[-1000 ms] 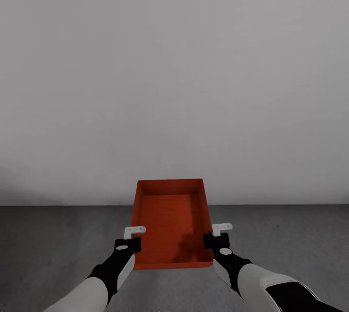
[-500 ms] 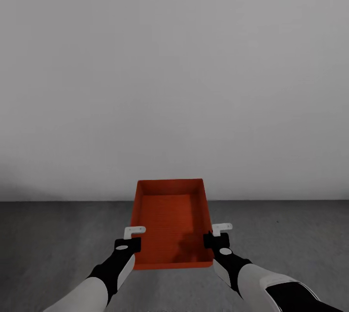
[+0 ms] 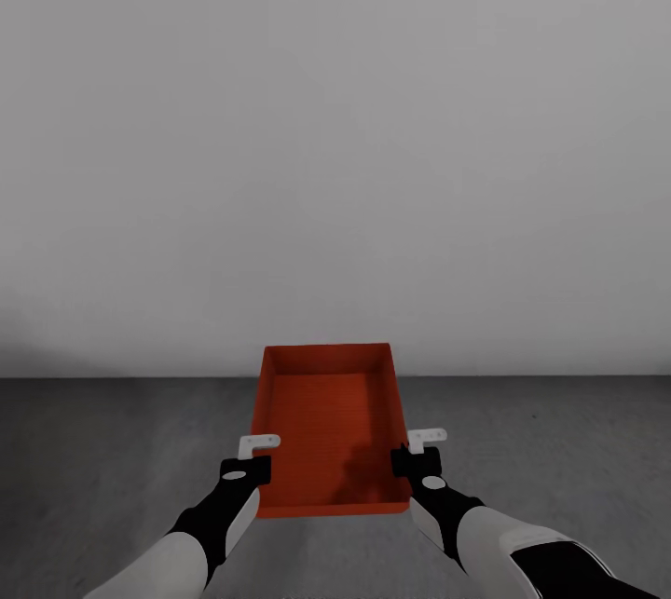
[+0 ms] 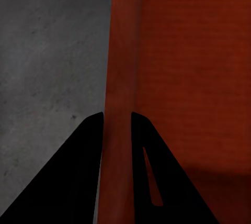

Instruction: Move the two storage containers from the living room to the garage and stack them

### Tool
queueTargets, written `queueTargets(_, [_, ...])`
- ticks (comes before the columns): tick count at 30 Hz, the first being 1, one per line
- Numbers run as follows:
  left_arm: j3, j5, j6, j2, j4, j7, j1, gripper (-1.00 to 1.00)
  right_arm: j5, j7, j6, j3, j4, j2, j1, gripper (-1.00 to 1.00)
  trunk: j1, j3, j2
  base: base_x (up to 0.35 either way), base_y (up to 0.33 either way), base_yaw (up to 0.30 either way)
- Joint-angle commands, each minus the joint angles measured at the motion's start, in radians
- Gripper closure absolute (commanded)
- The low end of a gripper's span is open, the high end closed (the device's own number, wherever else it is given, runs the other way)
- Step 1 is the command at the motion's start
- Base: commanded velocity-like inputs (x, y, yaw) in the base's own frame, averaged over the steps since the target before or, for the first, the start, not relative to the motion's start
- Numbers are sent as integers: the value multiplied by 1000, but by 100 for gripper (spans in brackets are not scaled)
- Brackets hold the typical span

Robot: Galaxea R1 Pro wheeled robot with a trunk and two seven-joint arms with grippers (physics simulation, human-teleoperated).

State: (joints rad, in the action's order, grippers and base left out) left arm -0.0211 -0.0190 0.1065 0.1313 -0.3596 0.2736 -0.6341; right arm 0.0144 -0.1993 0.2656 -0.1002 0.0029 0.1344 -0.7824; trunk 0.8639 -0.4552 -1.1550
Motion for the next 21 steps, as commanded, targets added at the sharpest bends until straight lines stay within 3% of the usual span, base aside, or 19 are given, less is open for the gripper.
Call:
queueTargets(1, [26,24,-34,1,-6,21,-1,100,12,1,-2,34,2,4,0,100,4,-6,-8,0,0,0])
queueTargets(21, [27,24,-34,1,-6,21,-1,100,12,1,-3,35,2,4,0,100,81,-101,-148,0,0,0])
